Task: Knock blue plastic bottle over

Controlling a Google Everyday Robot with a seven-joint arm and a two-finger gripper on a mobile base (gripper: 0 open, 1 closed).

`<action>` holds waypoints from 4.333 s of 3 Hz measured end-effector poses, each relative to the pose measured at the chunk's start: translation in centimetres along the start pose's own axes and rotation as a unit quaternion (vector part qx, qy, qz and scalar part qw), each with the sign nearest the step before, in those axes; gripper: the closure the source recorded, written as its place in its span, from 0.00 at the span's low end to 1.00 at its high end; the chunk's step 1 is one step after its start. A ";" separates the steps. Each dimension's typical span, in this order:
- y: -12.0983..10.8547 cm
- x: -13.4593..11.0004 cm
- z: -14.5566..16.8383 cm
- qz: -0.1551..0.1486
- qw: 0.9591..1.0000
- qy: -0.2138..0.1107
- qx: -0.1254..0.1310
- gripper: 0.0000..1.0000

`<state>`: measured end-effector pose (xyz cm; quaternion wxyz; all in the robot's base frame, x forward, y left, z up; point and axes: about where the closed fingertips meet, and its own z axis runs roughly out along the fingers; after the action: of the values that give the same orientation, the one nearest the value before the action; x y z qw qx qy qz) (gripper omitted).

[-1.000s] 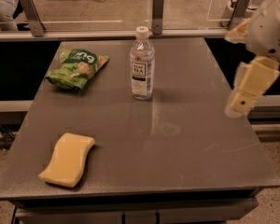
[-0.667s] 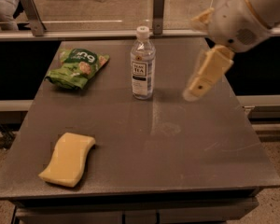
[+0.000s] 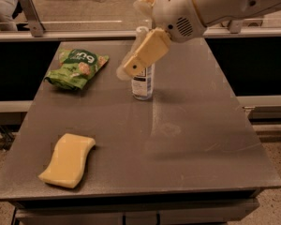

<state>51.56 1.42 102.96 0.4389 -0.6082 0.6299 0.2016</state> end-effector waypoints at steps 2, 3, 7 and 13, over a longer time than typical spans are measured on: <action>-2.0 4.1 2.0 0.031 0.999 0.036 0.006 0.00; -2.0 4.1 2.0 0.031 0.999 0.036 0.006 0.00; 1.5 2.4 2.7 0.049 0.998 0.008 -0.037 0.00; 1.5 2.3 2.6 0.049 0.998 0.007 -0.037 0.00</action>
Offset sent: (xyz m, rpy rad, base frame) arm 0.0641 -0.0285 -0.0499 -0.0536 0.0269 -0.1304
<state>51.26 2.38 99.29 0.4010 -0.5942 0.6540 0.2417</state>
